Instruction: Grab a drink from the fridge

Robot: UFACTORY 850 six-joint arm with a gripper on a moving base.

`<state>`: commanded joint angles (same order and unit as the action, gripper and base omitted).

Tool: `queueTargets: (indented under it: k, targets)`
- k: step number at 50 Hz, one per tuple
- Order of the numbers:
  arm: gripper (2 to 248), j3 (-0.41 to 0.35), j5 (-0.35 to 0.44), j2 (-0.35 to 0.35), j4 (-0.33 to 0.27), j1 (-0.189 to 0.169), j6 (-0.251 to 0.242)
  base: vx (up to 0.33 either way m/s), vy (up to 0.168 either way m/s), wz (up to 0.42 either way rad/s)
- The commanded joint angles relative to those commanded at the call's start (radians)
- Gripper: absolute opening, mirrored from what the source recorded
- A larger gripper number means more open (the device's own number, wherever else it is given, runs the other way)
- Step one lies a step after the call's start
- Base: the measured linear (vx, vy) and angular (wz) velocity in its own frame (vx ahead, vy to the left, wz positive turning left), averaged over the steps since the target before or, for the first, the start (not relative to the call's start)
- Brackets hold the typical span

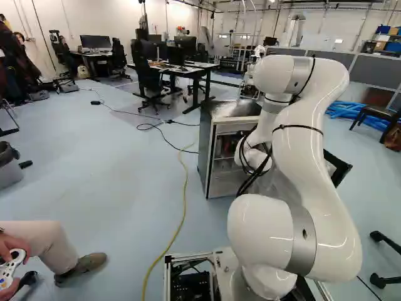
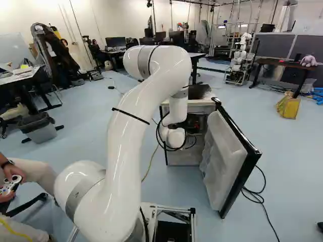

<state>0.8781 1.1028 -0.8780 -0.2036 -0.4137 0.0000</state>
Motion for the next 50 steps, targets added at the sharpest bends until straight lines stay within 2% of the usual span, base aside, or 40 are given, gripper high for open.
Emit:
queueTargets:
  k: [16, 50]
  targets:
    - [247, 0.046, 0.0, -0.03, 0.064, 0.02, 0.0, 0.0, 0.0, 0.0]
    - [247, 0.199, 0.0, -0.184, 0.145, 0.049, 0.0, 0.0, 0.0, 0.0]
